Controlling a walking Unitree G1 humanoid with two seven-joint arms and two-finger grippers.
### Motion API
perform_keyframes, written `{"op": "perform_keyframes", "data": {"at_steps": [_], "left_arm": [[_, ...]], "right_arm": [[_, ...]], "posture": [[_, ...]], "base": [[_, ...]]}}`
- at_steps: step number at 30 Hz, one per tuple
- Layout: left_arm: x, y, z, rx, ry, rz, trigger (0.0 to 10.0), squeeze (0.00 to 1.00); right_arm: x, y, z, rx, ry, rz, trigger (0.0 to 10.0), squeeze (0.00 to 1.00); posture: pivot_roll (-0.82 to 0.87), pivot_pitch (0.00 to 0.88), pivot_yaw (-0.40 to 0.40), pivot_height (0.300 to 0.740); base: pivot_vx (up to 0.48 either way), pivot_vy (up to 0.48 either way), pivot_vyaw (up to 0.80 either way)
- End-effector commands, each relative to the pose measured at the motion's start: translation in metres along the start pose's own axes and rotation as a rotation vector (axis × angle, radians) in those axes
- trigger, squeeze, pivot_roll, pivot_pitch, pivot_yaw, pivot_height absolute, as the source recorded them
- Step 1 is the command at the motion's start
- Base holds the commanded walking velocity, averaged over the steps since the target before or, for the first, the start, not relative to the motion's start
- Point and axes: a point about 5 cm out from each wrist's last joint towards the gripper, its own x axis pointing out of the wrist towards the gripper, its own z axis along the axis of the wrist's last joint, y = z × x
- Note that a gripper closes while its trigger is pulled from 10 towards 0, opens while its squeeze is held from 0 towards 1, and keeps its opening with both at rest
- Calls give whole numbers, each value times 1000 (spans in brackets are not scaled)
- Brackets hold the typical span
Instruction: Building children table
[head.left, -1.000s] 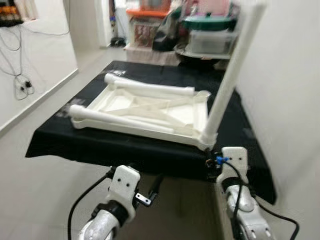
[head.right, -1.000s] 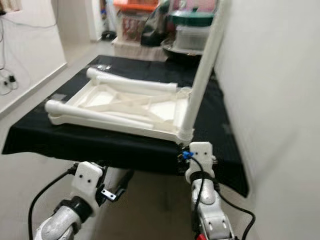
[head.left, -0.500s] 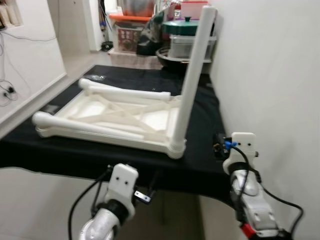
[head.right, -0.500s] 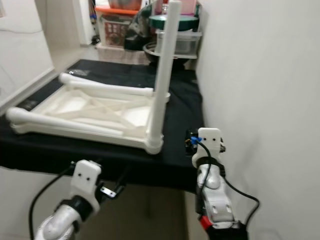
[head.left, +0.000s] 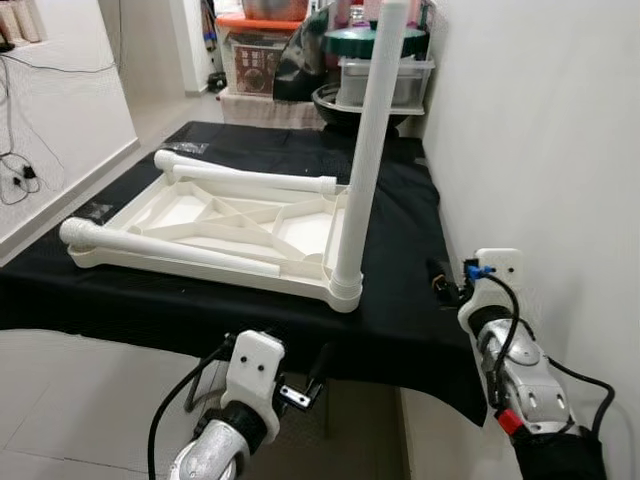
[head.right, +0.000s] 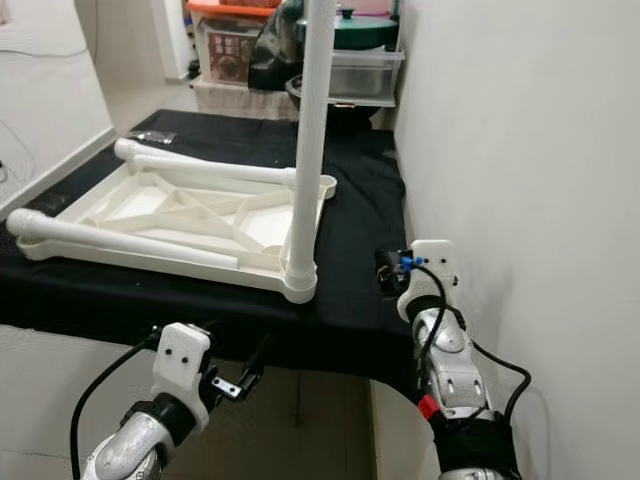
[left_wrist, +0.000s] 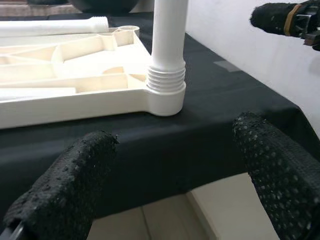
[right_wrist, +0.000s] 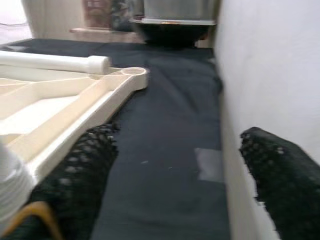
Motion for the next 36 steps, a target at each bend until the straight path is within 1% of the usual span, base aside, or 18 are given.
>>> {"op": "perform_keyframes", "data": {"at_steps": [1, 2, 4, 5, 6, 7, 9, 10, 11, 12, 13, 17, 19, 21, 24, 27, 32, 36], "left_arm": [[-1, 0, 2, 3, -3, -1, 10000, 0], [-1, -1, 2, 3, -3, -4, 10000, 0], [-2, -2, 3, 3, -3, -6, 10000, 0], [-2, -3, 3, 5, -3, -9, 10000, 0], [-2, -3, 3, 5, -3, -9, 10000, 0], [-2, -4, 4, 11, -4, -11, 10000, 0], [-3, -5, 5, 15, -6, -15, 10000, 0], [-3, -5, 5, 15, -6, -15, 10000, 0], [-3, -5, 5, 14, -6, -15, 10000, 0], [-4, -5, 5, 13, -8, -15, 10000, 0], [-4, -5, 5, 13, -8, -15, 10000, 0], [-5, -5, 7, 16, -11, -16, 10000, 0], [-5, -5, 7, 16, -11, -16, 10000, 0], [-5, -5, 7, 17, -11, -16, 10000, 0], [-6, -5, 7, 19, -10, -17, 10000, 0], [-6, -6, 8, 24, -12, -23, 10000, 0], [-7, -7, 8, 24, -14, -26, 10000, 0], [-7, -8, 8, 25, -15, -26, 10000, 0]], "right_arm": [[2, -4, 3, 17, -9, 46, 10000, 1000], [6, -7, 5, 18, 5, 105, 10000, 1000], [10, -11, 8, 17, 6, 145, 10000, 1000], [13, -15, 12, 15, 7, 175, 10000, 118], [13, -15, 12, 15, 7, 175, 10000, 118], [16, -20, 13, 51, 27, 200, 10000, 0], [16, -24, 14, 77, 53, 303, 10000, 0], [16, -24, 14, 77, 53, 303, 10000, 0], [16, -26, 14, 68, 61, 352, 10000, 0], [15, -25, 16, 76, 59, 413, 10000, 0], [15, -25, 16, 76, 59, 413, 10000, 0], [13, -22, 27, 98, 30, 584, 10000, 0], [13, -22, 27, 98, 30, 584, 10000, 0], [12, -19, 32, 102, 17, 687, 10000, 0], [14, -16, 35, 98, -2, 699, 10000, 0], [21, -6, 44, 117, -57, 724, 10000, 0], [27, 4, 45, 136, -82, 729, 10000, 0], [28, 6, 45, 134, -89, 735, 10000, 0]], "posture": [[48, 61, -60, 740], [51, 63, -61, 740], [53, 68, -62, 740], [54, 69, -63, 740], [54, 69, -63, 740], [55, 71, -64, 740], [58, 77, -64, 740], [58, 77, -64, 740], [59, 81, -65, 740], [63, 83, -66, 740], [63, 83, -66, 740], [61, 85, -61, 740], [61, 85, -61, 740], [64, 86, -58, 740], [66, 85, -58, 740], [69, 81, -58, 740], [73, 73, -60, 740], [73, 73, -60, 740]], "base": [[0, 0, 0], [0, 0, 0], [0, 0, 0], [0, 0, 0], [0, 0, 0], [0, 0, 0], [0, 0, 0], [0, 0, 0], [0, 0, 0], [0, 0, 0], [0, 0, 0], [0, 0, 0], [0, 0, 0], [0, 0, 0], [0, 0, 0], [0, 0, 0], [0, 0, 0], [0, 0, 0]]}}
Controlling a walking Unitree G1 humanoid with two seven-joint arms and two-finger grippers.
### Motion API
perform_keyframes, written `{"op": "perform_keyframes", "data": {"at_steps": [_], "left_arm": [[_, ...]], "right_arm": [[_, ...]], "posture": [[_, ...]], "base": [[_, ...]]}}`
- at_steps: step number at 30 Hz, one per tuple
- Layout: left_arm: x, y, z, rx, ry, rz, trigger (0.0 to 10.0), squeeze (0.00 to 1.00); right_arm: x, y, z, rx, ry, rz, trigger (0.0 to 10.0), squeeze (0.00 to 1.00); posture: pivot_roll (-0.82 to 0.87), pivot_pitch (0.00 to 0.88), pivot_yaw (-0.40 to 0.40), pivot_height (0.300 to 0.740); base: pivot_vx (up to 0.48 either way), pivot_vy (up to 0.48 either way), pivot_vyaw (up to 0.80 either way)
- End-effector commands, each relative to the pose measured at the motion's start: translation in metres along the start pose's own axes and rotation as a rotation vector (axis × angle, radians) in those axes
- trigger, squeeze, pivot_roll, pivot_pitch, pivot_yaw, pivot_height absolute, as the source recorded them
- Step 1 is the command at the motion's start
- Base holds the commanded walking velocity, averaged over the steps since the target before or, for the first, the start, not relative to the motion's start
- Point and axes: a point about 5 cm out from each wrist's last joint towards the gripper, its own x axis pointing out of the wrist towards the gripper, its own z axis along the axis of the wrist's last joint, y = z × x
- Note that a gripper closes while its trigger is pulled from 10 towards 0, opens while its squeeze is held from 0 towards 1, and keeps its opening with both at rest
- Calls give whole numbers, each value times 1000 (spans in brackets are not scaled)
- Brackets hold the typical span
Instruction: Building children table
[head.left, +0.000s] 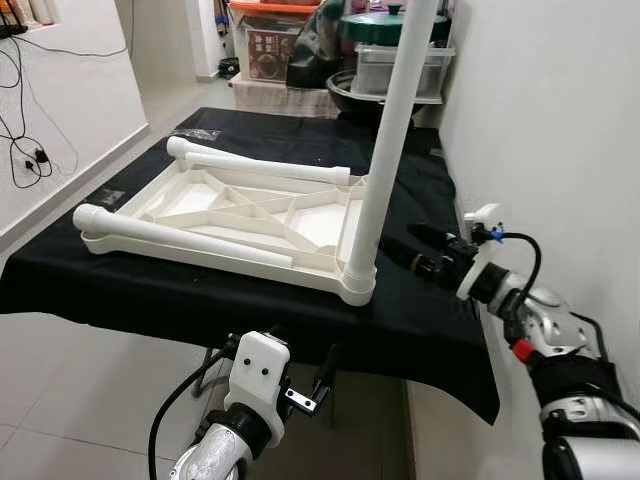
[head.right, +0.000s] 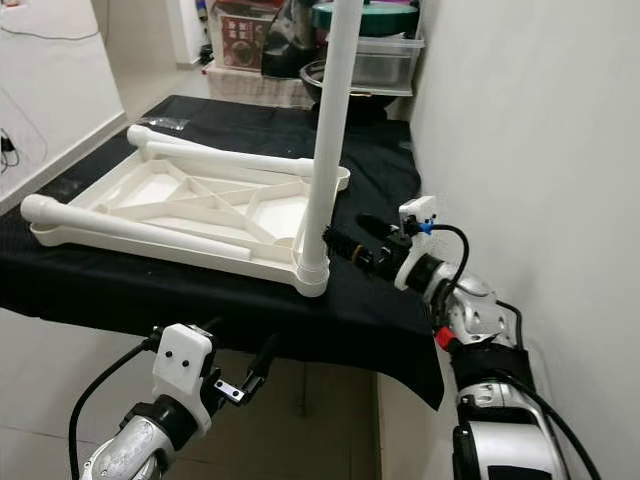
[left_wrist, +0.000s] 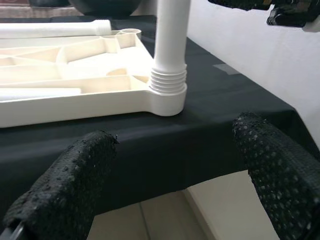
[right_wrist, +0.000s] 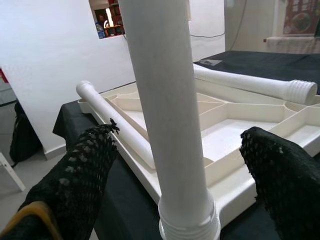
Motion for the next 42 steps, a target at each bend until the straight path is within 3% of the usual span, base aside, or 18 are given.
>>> {"op": "perform_keyframes", "data": {"at_steps": [1, 14, 42], "left_arm": [[-2, 0, -3, 12, 21, 0, 10000, 0], [-3, -2, -3, 10, 21, -1, 10000, 0], [-1, -1, -1, 8, 22, 0, 10000, 0]], "right_arm": [[5, -2, 5, -28, -22, -20, 10000, 0], [18, -1, 12, -46, -73, -52, 10000, 0], [55, 24, 9, -30, -93, 45, 10000, 0]], "posture": [[71, 69, -60, 740], [70, 64, -62, 740], [72, 81, -73, 740]], "base": [[0, 0, 0], [0, 0, 0], [0, 0, 0]]}}
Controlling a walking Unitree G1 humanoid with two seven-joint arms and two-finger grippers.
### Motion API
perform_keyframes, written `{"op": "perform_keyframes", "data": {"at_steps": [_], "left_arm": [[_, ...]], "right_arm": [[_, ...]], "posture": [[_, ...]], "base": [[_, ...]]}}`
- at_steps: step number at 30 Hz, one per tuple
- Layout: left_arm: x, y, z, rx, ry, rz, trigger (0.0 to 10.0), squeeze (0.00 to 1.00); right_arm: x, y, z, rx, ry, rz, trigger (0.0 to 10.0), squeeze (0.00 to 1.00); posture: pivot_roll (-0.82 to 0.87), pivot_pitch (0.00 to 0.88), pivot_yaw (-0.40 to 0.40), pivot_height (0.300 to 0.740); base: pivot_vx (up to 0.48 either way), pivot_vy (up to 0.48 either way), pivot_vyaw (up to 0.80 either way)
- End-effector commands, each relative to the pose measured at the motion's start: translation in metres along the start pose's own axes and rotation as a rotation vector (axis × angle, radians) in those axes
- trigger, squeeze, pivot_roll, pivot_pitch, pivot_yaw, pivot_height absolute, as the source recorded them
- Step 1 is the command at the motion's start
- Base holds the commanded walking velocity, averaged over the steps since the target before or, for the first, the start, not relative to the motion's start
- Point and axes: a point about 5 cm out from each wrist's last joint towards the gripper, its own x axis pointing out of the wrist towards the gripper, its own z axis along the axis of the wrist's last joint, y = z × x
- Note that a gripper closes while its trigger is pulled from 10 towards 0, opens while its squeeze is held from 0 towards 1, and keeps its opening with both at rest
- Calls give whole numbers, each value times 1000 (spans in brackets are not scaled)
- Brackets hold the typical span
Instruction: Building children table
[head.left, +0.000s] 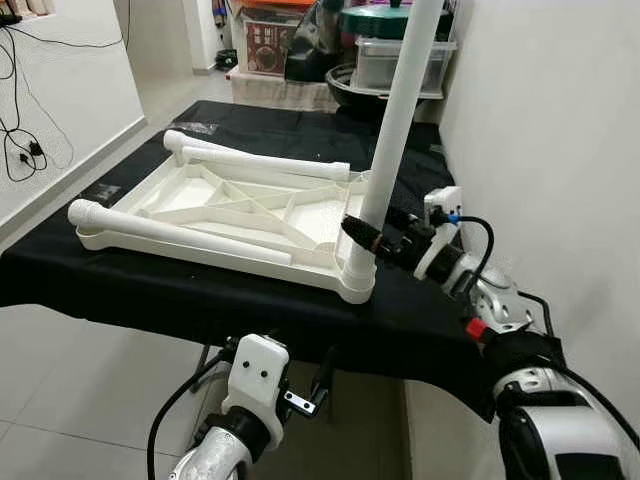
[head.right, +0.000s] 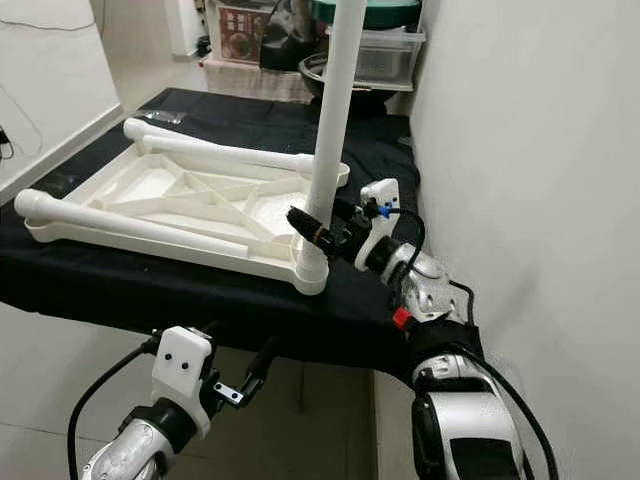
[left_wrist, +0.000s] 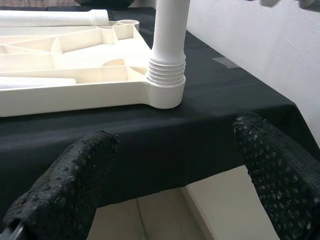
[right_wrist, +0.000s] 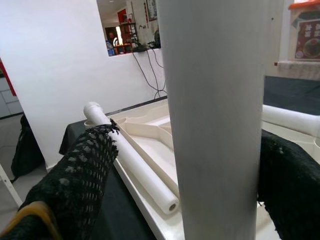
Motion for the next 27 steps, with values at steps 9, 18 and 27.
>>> {"op": "perform_keyframes", "data": {"at_steps": [9, 18, 27], "left_arm": [[0, 0, 0, 13, 11, 6, 10000, 0], [0, 0, 0, 11, 11, 8, 10000, 0], [0, -1, 0, 9, 12, 8, 10000, 0]], "right_arm": [[14, 5, -1, -21, -2, -33, 10000, 0], [26, 10, -1, -19, -14, -44, 10000, 0], [33, 12, 2, -11, -19, -48, 10000, 0]], "posture": [[70, 85, -74, 740], [70, 88, -78, 740], [69, 89, -80, 740]], "base": [[0, 0, 0], [0, 0, 0], [0, 0, 0]]}}
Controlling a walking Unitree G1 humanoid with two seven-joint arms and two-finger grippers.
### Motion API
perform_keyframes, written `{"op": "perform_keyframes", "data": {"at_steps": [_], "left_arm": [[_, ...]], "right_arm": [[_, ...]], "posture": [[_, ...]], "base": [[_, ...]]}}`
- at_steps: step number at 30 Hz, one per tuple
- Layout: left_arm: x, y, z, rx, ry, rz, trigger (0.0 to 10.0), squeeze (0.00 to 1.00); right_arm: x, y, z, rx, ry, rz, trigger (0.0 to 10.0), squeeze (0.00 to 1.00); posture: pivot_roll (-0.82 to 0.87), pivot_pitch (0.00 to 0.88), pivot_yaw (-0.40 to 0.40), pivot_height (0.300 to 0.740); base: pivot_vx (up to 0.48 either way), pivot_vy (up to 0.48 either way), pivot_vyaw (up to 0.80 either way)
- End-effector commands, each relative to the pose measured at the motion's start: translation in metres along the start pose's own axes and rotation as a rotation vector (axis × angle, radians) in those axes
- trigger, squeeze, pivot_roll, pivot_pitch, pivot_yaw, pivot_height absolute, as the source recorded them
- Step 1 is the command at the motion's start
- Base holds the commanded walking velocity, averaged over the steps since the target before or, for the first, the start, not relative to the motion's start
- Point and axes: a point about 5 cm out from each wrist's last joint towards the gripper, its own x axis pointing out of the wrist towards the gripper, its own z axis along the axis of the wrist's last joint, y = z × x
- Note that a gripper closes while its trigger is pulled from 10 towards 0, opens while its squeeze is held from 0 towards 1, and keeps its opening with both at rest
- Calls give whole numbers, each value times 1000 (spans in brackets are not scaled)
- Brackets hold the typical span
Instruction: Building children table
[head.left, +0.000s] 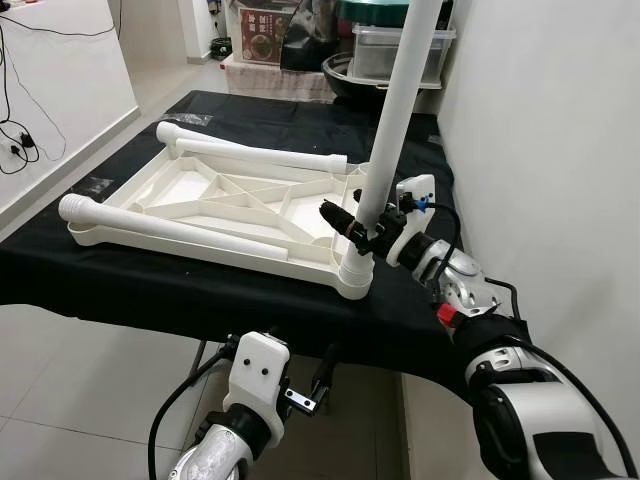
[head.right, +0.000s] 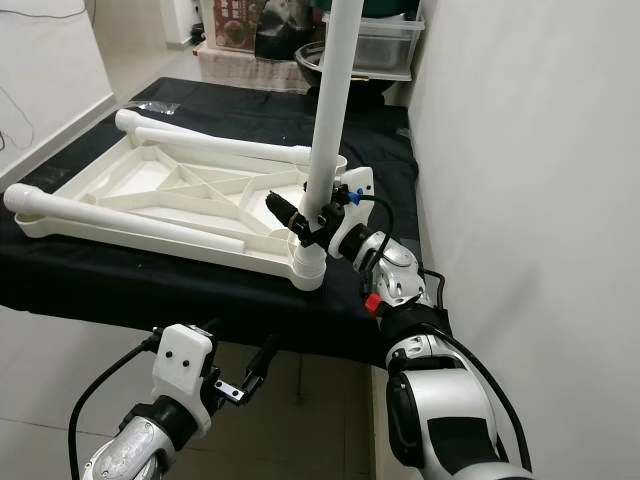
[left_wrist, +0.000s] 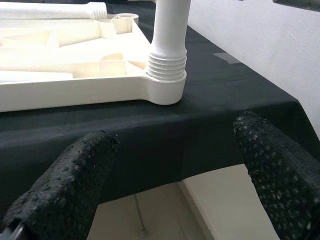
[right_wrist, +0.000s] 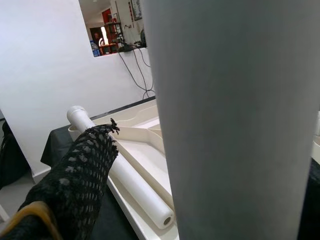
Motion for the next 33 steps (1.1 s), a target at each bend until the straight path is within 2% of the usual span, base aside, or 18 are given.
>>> {"op": "perform_keyframes", "data": {"at_steps": [1, 3, 4, 5, 6, 14, 19, 25, 26, 28, 31, 33], "left_arm": [[-1, -1, -1, 7, 12, 2, 10000, 0], [-1, -1, -1, 7, 12, 3, 10000, 0], [-1, -1, -1, 7, 12, 3, 10000, 0], [-1, -1, -1, 7, 12, 3, 10000, 0], [-1, -1, -1, 7, 12, 2, 10000, 0], [0, -1, -1, 7, 13, 3, 10000, 0], [0, -1, -1, 6, 13, 2, 10000, 0], [-1, -2, -2, 4, 13, 1, 10000, 0], [-1, -2, -2, 4, 13, 1, 10000, 0], [-1, -2, -2, 4, 13, 2, 10000, 0], [-1, -2, -2, 5, 13, 2, 10000, 0], [-1, -2, -2, 8, 13, -4, 10000, 0]], "right_arm": [[4, 2, 2, -9, -6, 2, 10000, 0], [5, 2, 2, -10, -4, -2, 10000, 0], [6, 2, 2, -10, -2, -4, 3176, 0], [6, 2, 2, -10, -2, -4, 3176, 0], [7, 3, 1, -2, -4, -2, 0, 0], [10, 6, 0, 8, -5, 0, 0, 0], [14, 9, -1, -19, 6, -13, 0, 0], [18, 9, -1, -55, -4, -126, 0, 0], [18, 8, -2, -81, 13, -154, 0, 0], [17, 2, -7, -136, 58, -300, 0, 0], [16, 0, -8, -155, 68, -351, 0, 0], [8, -14, -5, -218, 84, -618, 0, 0]], "posture": [[69, 89, -81, 740], [68, 89, -82, 740], [67, 88, -83, 740], [67, 88, -83, 740], [68, 89, -82, 740], [66, 87, -83, 740], [66, 83, -84, 740], [66, 79, -86, 740], [66, 76, -83, 740], [64, 72, -83, 740], [64, 72, -83, 740], [64, 66, -79, 740]], "base": [[0, 0, 0], [0, 0, 0], [0, 0, 0], [0, 0, 0], [0, 0, 0], [0, 0, 0], [0, 0, 0], [0, 0, 0], [0, 0, 0], [0, 0, 0], [0, 0, 0], [0, 0, 0]]}}
